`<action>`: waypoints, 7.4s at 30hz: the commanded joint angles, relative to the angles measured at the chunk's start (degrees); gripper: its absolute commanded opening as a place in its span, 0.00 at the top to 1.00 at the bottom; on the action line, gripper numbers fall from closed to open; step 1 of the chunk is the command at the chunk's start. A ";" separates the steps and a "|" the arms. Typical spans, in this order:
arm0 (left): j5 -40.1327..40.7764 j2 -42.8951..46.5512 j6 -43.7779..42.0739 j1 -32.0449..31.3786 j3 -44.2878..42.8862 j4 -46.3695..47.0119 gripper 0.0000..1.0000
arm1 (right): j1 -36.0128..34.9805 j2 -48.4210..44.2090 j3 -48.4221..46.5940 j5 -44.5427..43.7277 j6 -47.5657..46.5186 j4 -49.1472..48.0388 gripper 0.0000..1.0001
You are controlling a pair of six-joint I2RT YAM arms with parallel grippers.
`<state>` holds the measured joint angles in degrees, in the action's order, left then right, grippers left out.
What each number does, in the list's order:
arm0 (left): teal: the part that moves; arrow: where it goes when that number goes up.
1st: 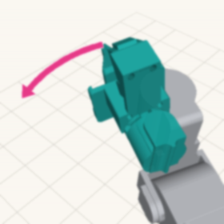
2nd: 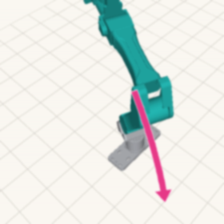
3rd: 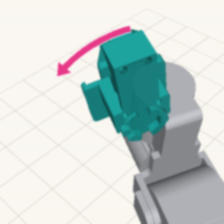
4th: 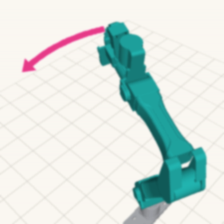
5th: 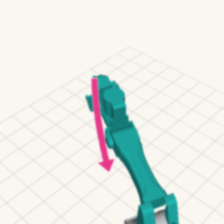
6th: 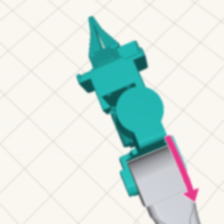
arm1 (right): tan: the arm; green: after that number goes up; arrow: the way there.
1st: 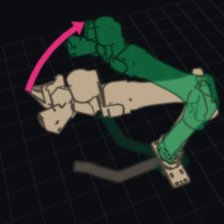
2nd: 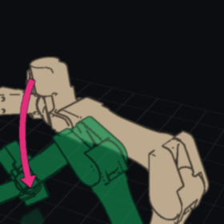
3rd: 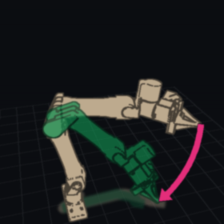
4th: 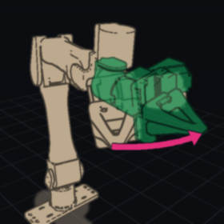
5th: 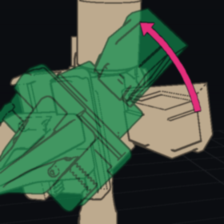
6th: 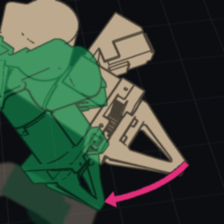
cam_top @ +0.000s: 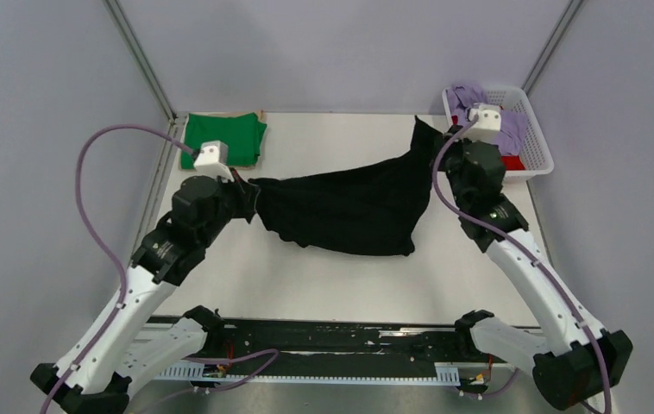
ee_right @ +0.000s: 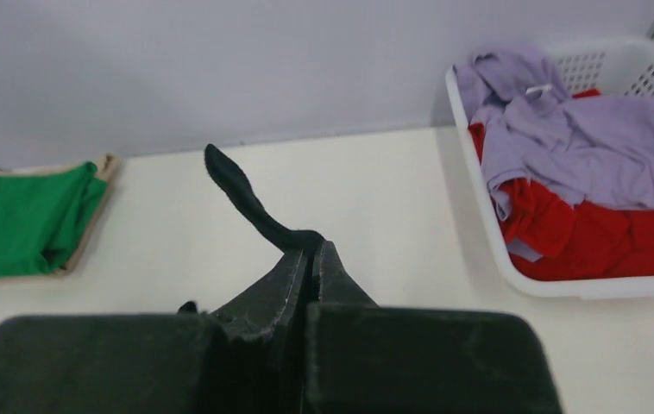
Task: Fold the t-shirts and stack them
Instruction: Flatten out the tshirt
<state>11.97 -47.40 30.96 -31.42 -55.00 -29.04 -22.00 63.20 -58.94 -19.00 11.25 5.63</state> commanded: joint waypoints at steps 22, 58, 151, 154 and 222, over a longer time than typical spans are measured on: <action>20.27 16.66 -14.36 -0.09 -34.93 -0.05 1.00 | 0.73 -22.60 -29.36 -0.51 -4.99 6.86 1.00; -25.26 -28.16 4.94 24.46 5.19 15.72 0.00 | -0.18 9.05 3.66 16.97 17.01 10.20 0.00; 15.08 0.61 24.05 -1.87 24.80 -7.93 0.00 | -40.05 27.96 13.72 9.77 36.60 36.14 0.50; 15.25 0.01 23.97 -1.88 24.74 -8.15 0.00 | -40.05 29.84 13.87 9.53 37.47 35.32 0.71; 3.88 -29.78 19.90 0.49 22.51 12.08 0.29 | 5.38 -8.97 6.39 -7.05 18.86 23.80 1.00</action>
<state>19.33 -74.54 51.44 -31.07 -33.17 -17.02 -17.96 55.61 -51.90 -25.78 32.03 31.86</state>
